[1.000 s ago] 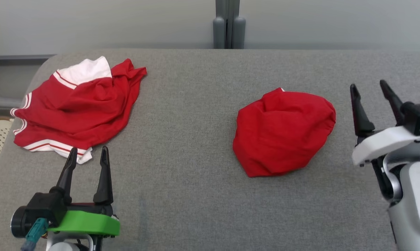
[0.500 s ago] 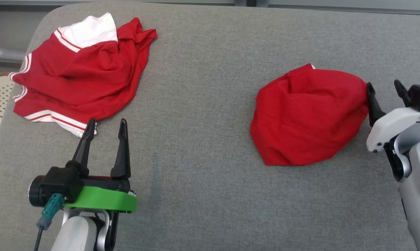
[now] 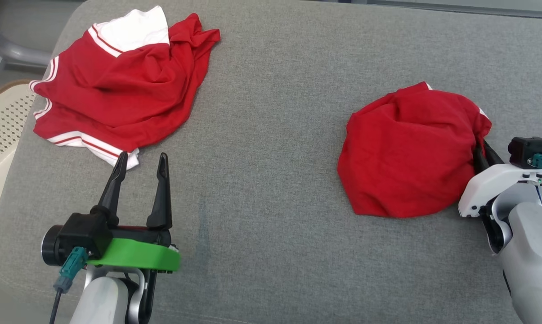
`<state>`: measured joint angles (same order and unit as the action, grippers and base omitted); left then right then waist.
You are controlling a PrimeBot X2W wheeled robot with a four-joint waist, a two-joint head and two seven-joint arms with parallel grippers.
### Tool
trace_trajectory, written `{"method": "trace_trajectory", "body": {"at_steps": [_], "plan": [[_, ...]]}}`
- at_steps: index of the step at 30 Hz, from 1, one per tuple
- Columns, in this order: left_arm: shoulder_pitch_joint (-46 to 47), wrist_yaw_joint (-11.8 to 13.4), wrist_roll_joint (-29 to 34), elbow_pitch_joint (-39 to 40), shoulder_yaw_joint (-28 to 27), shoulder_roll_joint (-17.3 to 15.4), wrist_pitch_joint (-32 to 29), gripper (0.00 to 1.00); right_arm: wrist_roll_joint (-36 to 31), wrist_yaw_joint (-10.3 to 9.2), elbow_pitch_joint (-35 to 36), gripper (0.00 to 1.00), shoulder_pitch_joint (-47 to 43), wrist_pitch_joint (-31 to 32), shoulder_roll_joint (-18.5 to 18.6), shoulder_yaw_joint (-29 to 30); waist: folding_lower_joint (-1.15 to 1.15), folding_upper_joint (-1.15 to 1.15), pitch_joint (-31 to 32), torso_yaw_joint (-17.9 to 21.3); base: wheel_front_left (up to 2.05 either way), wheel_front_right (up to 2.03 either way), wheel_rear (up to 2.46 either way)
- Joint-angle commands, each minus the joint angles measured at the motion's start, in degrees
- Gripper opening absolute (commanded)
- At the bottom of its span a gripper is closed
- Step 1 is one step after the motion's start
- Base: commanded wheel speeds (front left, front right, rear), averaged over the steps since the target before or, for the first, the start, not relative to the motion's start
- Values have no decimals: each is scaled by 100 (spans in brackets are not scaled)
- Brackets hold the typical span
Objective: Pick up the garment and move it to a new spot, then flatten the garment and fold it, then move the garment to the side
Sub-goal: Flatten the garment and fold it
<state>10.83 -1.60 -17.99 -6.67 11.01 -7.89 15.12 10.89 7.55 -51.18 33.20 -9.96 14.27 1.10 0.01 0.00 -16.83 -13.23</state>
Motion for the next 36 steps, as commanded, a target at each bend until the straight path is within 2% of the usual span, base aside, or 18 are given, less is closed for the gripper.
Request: {"method": "trace_trajectory", "body": {"at_steps": [1, 7, 13, 22, 26, 30, 31, 32, 33, 36], "plan": [[-34, -29, 41, -26, -45, 12, 4, 100, 23, -12, -125, 0, -24, -72, 80, -16, -1, 0, 115, 37, 0, 0, 0], [-209, -85, 87, -115, -132, 9, 4, 100, 80, -10, 110, 0, 156, -423, 73, -231, -1, 0, 572, 144, 0, 0, 0], [-435, -93, 96, -153, -215, -48, 4, 100, 145, -10, 935, 0, 31, -523, -140, -736, -1, 0, 1019, 235, 0, 0, 0], [-700, -44, 42, -82, -249, -102, 4, 100, 311, -10, 2349, 0, -515, -473, -605, -2098, -1, 0, 1341, 232, 0, 0, 0], [-764, -30, 18, -51, -246, -109, 4, 100, 448, -10, 2632, 0, -859, -382, -848, -2745, -1, 0, 1367, 191, 0, 0, 0], [-780, -3, -2, -25, -228, -96, 3, 100, 564, -10, 2587, 0, -1133, -321, -1034, -3266, -1, 0, 1326, 144, 0, 0, 0], [-777, 2, -6, -20, -225, -90, 4, 100, 596, -10, 2545, 18, -1185, -293, -1066, -3382, -1, 0, 1311, 138, 0, 0, 0], [-772, 3, -4, -22, -217, -81, 4, 100, 618, -10, 2496, 56, -1219, -290, -1094, -3548, -1, 0, 1294, 128, 0, 0, 0], [-762, 7, -2, -25, -213, -76, 3, 100, 642, -10, 2470, 100, -1229, -298, -1110, -3654, -1, 0, 1281, 122, 0, 0, 0], [-729, 23, -10, -25, -214, -70, 4, 100, 797, -10, 2483, 100, -1205, -355, -1125, -3950, -1, 0, 1258, 134, 0, 0, 0]]}}
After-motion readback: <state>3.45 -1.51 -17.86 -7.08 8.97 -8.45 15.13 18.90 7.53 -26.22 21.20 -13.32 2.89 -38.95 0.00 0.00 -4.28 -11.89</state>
